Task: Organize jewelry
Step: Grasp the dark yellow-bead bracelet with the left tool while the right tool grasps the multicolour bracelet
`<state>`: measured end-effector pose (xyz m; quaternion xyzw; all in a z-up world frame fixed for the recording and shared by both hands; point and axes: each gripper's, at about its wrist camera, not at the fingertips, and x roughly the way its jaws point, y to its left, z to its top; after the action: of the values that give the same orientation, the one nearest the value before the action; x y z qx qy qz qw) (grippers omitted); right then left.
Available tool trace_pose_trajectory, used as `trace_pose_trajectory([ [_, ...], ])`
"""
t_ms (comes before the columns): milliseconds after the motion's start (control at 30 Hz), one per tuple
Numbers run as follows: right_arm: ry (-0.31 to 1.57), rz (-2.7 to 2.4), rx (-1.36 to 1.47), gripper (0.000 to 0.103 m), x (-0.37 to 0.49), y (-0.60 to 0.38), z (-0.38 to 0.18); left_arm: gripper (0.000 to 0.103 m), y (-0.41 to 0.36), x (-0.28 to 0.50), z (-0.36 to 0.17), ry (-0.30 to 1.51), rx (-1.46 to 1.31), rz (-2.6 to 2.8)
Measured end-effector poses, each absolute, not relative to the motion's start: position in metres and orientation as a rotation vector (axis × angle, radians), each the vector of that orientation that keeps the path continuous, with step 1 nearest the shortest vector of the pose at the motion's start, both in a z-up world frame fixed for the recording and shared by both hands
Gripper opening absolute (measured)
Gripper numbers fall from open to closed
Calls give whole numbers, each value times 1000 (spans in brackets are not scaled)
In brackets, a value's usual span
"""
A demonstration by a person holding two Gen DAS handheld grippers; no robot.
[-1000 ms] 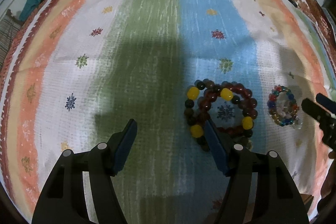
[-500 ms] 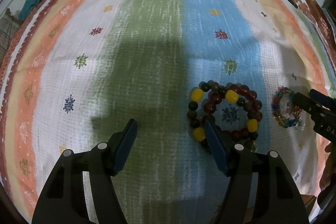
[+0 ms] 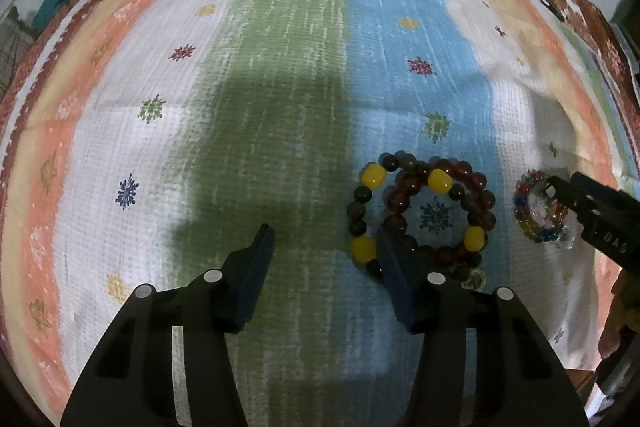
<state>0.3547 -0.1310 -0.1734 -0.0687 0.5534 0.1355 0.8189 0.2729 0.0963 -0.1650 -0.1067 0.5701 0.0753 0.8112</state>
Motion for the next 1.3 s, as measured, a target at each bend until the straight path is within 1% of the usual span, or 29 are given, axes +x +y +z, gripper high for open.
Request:
trace_pose_trajectory([
  [167, 1189, 299, -131, 50, 354, -130, -172, 49, 99, 271, -164, 1221, -257, 161],
  [267, 1195, 311, -111, 35, 354, -132, -172, 45, 98, 271, -164, 1223, -252, 159],
  [333, 1206, 317, -90, 19, 355, -133, -172, 42, 97, 271, -165, 1225, -245, 157],
  [400, 1209, 319, -90, 14, 354, -134, -173, 34, 95, 271, -166, 1224, -253, 144],
  [433, 1207, 324, -96, 12, 354, -133, -173, 26, 95, 271, -166, 1226, -262, 133],
  [467, 1205, 326, -101, 12, 354, -133, -173, 18, 93, 272, -166, 1229, -280, 115],
  [533, 1199, 330, -106, 11, 353, -133, -173, 13, 90, 273, -167, 1229, -285, 105],
  [567, 1198, 332, -109, 11, 352, -132, -172, 11, 87, 274, -167, 1228, -274, 99],
  [667, 1194, 333, -115, 11, 351, -132, -171, 12, 83, 275, -169, 1222, -247, 99],
  [833, 1178, 338, -139, 10, 347, -129, -165, 11, 91, 273, -166, 1219, -307, 99],
  [1100, 1156, 346, -159, 10, 343, -127, -156, 10, 93, 272, -161, 1223, -300, 104],
  [1300, 1121, 346, -188, 10, 333, -125, -142, 10, 90, 270, -144, 1191, -290, 96],
])
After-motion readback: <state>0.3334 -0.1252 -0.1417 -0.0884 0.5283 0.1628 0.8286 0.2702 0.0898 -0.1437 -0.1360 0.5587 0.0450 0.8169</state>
